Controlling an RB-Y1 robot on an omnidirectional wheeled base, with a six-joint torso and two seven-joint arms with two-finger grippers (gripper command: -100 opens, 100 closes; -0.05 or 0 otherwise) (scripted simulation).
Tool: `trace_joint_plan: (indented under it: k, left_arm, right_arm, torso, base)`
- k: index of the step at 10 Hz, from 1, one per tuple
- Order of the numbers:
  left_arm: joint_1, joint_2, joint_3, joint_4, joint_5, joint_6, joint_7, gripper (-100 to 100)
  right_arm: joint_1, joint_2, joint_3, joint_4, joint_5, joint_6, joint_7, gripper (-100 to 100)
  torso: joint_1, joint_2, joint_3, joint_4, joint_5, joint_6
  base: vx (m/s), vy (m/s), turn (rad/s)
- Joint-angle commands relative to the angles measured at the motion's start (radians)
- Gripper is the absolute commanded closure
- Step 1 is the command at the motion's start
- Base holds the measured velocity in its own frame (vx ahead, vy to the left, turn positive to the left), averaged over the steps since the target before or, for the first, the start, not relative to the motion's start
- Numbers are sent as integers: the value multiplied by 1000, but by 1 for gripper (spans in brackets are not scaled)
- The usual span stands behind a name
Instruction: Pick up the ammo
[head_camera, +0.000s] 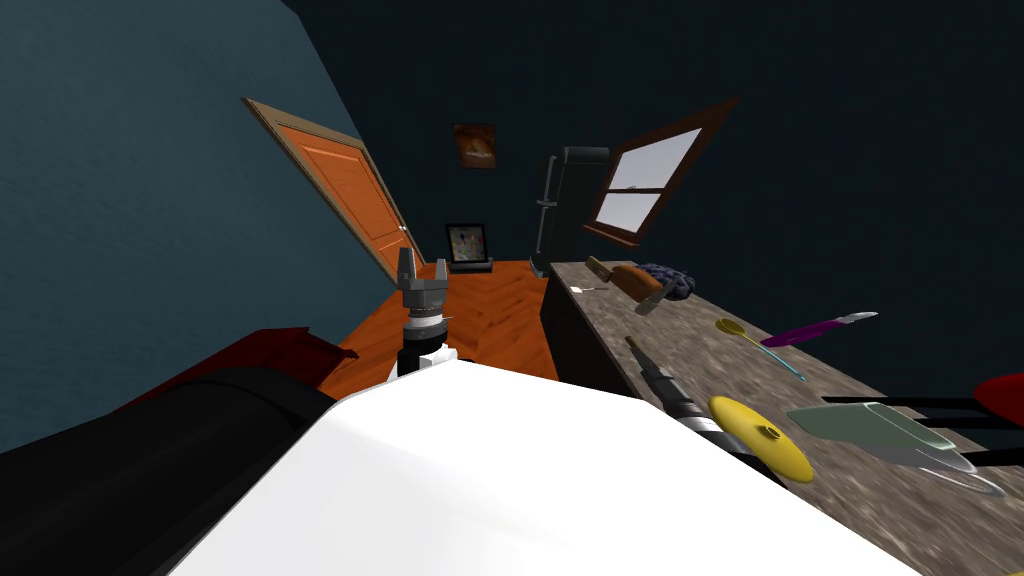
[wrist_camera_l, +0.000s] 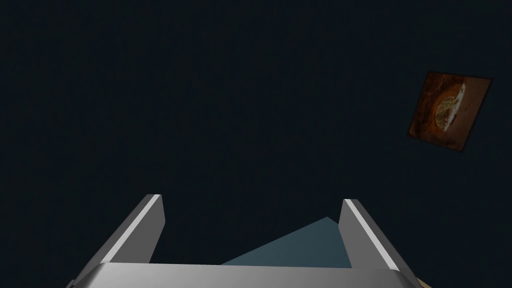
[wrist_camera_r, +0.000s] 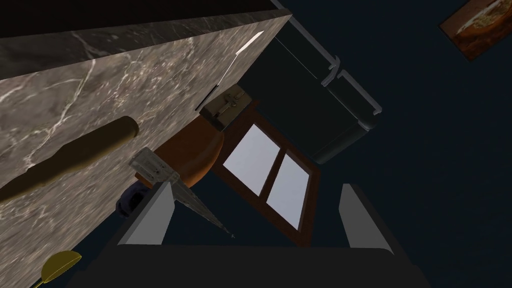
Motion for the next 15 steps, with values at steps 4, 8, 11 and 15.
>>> trace_joint_plan:
  k: [4,8,11,15]
  left_arm:
    - [0,0,0,0,0,0,0,0]
    - [0,0,0,0,0,0,0,0]
    - [0,0,0,0,0,0,0,0]
    - [0,0,0,0,0,0,0,0]
  right_arm:
    - [0,0,0,0,0,0,0,-100]
    - [64,-44,-37,-13,1,54,30,-100]
    - [102,-71,-59,-21,0,87,48,-100]
    - [102,-71,-59,-21,0,87,48,-100]
  torso:
    - [0,0,0,0,0,0]
    - [-1,-2,-1,0,0,0]
    - [1,-6,-4,-1,0,0]
    - [0,-1,0,0,0,0]
  base:
    - [0,0,-1]
    - [38,-5,51]
    - [89,17,13]
    - [19,4,3]
